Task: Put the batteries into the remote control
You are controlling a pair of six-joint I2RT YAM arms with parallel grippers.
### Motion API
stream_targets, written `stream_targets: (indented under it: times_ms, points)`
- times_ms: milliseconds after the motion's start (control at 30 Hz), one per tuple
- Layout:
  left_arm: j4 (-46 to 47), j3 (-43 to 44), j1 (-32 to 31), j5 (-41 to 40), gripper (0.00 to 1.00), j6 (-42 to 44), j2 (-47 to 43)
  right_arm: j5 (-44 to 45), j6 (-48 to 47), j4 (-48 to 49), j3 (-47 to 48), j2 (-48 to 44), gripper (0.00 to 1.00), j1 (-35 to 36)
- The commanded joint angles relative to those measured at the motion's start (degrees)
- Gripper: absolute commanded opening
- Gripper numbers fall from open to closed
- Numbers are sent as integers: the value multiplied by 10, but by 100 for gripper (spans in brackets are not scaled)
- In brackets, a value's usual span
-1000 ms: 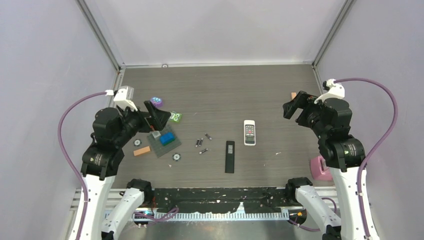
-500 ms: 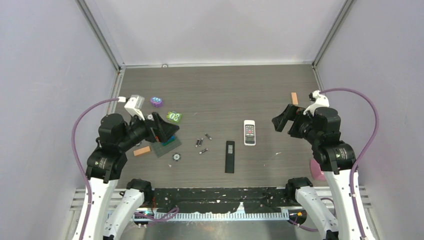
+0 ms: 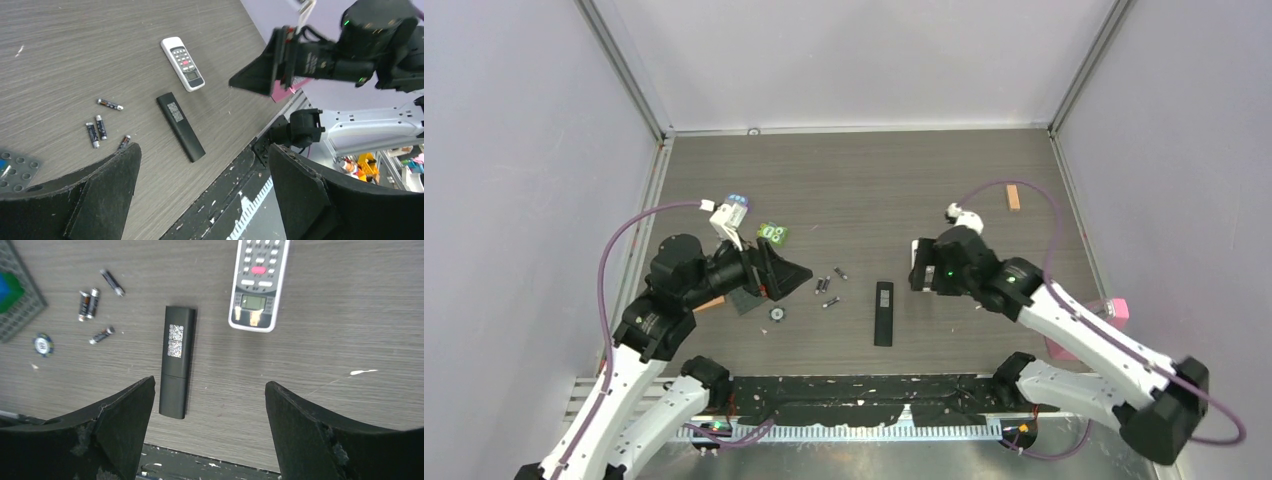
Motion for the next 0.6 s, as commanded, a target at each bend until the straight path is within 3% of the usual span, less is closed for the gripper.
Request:
stream_targets:
  times_ms: [0, 300, 567]
  points:
    - [50, -4, -15, -82, 100, -24, -15, 122, 97, 40, 8, 87, 86, 97]
    - [15, -9, -16, -114, 100, -24, -49, 167, 178, 40, 73, 306, 88, 219]
    - [-12, -6, -16, -134, 100, -16, -52, 127, 194, 69, 82, 383, 87, 247]
